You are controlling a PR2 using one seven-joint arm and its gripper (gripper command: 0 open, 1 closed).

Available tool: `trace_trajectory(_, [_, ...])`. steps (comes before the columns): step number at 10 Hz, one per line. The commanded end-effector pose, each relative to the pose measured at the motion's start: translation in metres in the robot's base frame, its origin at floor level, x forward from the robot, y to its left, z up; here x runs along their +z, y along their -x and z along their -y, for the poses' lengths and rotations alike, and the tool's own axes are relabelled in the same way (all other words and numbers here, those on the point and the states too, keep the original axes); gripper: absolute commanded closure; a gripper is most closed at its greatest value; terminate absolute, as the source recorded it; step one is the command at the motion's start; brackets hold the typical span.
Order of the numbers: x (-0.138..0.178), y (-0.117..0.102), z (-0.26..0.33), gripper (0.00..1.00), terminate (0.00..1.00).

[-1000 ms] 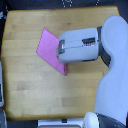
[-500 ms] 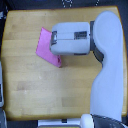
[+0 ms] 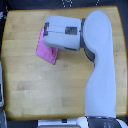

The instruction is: Folding a cloth

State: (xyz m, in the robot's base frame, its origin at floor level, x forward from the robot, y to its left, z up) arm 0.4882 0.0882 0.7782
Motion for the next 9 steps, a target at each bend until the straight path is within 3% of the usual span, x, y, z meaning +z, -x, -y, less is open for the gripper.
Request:
trace_trajectory(1, [-0.003,-0.031,-0.082,1.0,0.0])
trace_trajectory(7, [-0.031,-0.008,-0.113,1.0,0.0])
trace_trajectory(9, [-0.033,-0.009,-0.126,1.0,0.0])
